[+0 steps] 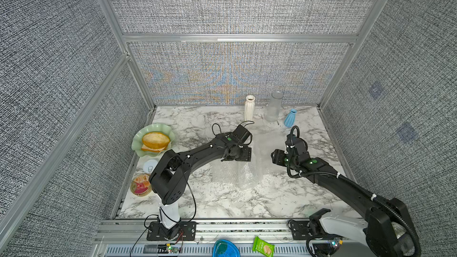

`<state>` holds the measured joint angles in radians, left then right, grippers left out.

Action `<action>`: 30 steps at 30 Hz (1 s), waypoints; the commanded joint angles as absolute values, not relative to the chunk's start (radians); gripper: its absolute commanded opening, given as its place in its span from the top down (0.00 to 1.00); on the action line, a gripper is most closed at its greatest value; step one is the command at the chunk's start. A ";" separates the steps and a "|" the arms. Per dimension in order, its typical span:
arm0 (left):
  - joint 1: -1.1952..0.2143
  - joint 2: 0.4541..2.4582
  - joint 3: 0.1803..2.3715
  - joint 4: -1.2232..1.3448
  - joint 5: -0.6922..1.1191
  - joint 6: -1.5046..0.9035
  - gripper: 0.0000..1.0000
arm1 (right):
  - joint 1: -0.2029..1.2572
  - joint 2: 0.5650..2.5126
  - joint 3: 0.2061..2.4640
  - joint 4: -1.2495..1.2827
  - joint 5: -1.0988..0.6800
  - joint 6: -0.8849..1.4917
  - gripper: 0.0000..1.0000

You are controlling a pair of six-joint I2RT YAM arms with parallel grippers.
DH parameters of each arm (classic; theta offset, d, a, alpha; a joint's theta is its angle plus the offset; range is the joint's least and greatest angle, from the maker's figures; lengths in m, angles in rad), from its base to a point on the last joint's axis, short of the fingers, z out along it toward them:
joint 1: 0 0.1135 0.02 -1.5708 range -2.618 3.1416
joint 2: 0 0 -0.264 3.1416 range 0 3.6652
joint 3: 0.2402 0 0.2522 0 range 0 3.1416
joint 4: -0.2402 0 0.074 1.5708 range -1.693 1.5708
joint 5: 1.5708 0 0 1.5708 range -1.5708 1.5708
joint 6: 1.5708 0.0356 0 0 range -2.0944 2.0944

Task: Unwrap the vase from the bubble wrap
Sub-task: Unwrap the bubble wrap.

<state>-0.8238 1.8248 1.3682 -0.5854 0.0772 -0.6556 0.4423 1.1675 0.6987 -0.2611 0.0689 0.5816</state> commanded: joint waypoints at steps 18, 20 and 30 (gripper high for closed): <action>-0.701 1.682 1.175 -0.535 0.104 -0.663 0.23 | 0.437 1.179 0.758 -0.240 -0.040 0.541 0.37; -0.691 1.674 1.162 -0.529 0.109 -0.660 0.23 | 0.441 1.190 0.764 -0.231 -0.055 0.541 0.38; -0.652 1.647 1.109 -0.510 0.127 -0.657 0.23 | 0.557 1.267 0.814 -0.203 -0.037 0.570 0.38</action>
